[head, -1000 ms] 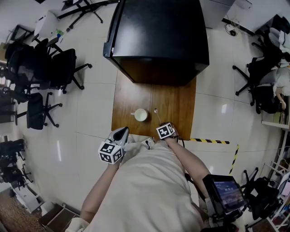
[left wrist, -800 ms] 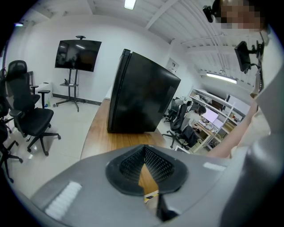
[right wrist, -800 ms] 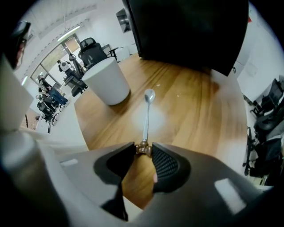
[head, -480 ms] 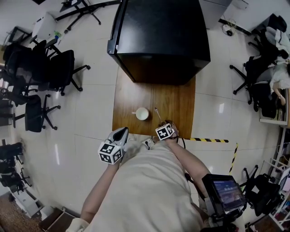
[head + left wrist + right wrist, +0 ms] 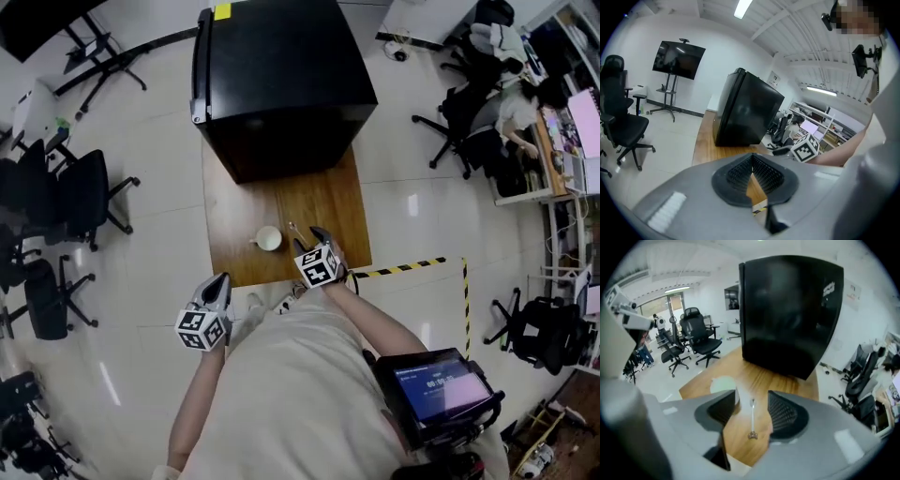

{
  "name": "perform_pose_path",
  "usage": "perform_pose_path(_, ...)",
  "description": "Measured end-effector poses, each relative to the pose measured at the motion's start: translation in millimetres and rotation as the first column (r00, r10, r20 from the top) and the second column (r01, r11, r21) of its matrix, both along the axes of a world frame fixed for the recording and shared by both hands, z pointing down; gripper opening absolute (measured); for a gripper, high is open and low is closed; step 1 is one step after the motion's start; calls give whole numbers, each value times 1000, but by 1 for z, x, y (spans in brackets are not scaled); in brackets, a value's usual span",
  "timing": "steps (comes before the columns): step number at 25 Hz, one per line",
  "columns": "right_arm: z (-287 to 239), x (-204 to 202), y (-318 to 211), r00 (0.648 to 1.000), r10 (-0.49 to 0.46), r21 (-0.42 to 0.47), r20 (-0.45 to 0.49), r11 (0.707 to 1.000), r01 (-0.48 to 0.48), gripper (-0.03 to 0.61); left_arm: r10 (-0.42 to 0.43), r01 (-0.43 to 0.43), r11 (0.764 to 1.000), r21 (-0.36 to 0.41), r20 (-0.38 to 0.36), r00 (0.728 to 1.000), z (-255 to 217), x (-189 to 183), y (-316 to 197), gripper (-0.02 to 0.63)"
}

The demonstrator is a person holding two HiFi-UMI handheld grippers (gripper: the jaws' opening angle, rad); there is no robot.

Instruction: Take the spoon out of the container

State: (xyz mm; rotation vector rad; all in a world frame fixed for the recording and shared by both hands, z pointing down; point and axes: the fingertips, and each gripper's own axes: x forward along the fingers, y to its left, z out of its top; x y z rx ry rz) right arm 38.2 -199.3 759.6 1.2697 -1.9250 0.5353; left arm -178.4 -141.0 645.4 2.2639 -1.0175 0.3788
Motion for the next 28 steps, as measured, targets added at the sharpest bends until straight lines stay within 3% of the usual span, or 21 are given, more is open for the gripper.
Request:
perform_pose_path(7,-88,-17,-11,998,42,133,-48,990,-35,207,13,-11,1000,27,-92,996,-5,-23,13,0)
perform_pose_path(16,-145,-40,50,993,70,181,-91,982,-52,192,109,-93,992,87,-201,974,-17,-23,30,0)
perform_pose_path(22,-158,-46,97,995,86,220,-58,973,-71,186,209,-197,976,89,-166,964,3,-15,72,0)
perform_pose_path(28,-155,-56,117,996,86,238,0,968,-84,186,220,-214,975,68,-109,969,17,-36,90,0)
